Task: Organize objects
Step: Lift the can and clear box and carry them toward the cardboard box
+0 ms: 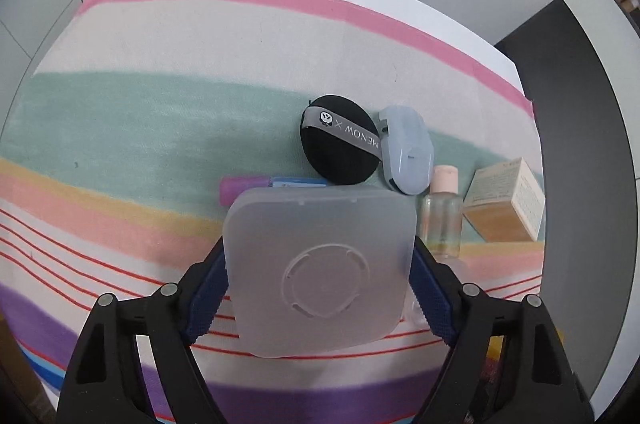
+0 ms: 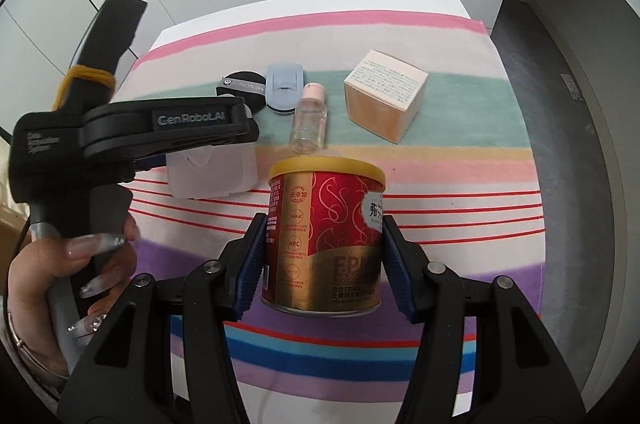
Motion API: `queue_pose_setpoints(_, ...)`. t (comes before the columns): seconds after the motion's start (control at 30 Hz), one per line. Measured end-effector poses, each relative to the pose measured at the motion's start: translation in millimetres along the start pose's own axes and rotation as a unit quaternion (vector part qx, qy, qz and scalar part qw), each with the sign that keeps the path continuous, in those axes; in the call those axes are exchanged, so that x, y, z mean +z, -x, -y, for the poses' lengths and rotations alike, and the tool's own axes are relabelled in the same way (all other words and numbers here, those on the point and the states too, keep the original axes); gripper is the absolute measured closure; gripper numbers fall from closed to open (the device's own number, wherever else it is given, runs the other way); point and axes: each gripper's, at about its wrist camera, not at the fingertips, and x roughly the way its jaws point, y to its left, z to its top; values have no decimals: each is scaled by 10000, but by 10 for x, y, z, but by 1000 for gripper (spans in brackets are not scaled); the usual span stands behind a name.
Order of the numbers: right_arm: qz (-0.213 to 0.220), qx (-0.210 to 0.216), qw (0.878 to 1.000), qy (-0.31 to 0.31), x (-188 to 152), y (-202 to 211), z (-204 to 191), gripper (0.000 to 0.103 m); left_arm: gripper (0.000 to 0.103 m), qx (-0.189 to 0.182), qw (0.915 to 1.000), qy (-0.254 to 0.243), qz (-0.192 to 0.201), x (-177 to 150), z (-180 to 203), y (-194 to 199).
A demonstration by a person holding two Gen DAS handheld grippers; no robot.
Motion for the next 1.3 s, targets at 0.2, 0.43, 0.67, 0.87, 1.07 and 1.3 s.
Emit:
queue_pose_setpoints(0.2,26,-8,10000,33,16,36,-9,46,19,194,9997,-171,43,-53,-45,117)
queue_pose_setpoints(0.43,95,-93,9998,126,110,200,-94,46,19,248,9994,-222,122,-24,-110,571)
queue_pose_setpoints(0.67,478,-144,9984,281,304,814,-270,46,19,218,9983,-481,226,-72,-72,1303)
queue_pose_setpoints(0.87,828,-413,9938,612,441,1514,-508,46,19,201,9952,-781,551,-151,48,2120)
queue_pose_setpoints(1.07,1061,-433,9902,796,542,2129,-684,46,19,144,9922,-821,929,-261,107,2833)
queue_pose_setpoints(1.3,1338,-433,9857,931,593,2681,-844,46,19,80,9874,-902,1301,-395,202,3378)
